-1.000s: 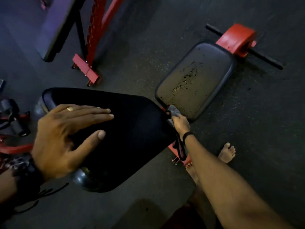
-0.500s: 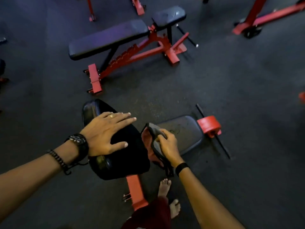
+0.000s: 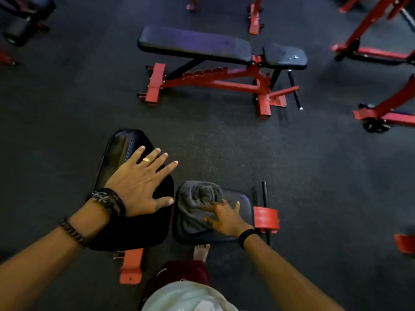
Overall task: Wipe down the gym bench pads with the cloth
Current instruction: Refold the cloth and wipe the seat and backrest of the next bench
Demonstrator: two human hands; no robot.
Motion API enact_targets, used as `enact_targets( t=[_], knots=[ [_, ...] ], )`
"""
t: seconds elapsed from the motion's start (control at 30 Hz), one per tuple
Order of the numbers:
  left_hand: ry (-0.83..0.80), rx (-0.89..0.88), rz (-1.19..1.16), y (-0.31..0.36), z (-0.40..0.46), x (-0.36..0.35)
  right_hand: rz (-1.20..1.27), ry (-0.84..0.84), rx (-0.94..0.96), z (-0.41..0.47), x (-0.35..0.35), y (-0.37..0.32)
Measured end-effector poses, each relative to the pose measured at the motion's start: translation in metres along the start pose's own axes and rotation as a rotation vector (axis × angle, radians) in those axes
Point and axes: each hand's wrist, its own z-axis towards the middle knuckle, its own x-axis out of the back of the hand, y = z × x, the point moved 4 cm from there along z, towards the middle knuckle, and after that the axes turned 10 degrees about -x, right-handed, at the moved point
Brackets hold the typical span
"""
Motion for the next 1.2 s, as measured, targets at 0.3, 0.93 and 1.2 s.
enact_targets(
  t=[0.3, 0.93, 1.2],
  knots=[
    [-0.105, 0.285, -0.557, 0.051, 0.058, -0.045, -0.023, -0.083, -0.059, 0.022, 0.035, 0.048],
    [0.118, 1.094, -1.025, 0.202, 0.058, -0.122, -0.272, -0.257, 0.078, 0.057, 0.047, 0.087],
    [0.165, 1.243, -1.25, 0.179, 0.102, -0.188, -0.328, -0.183, -0.025, 0.173, 0.012, 0.072]
  ],
)
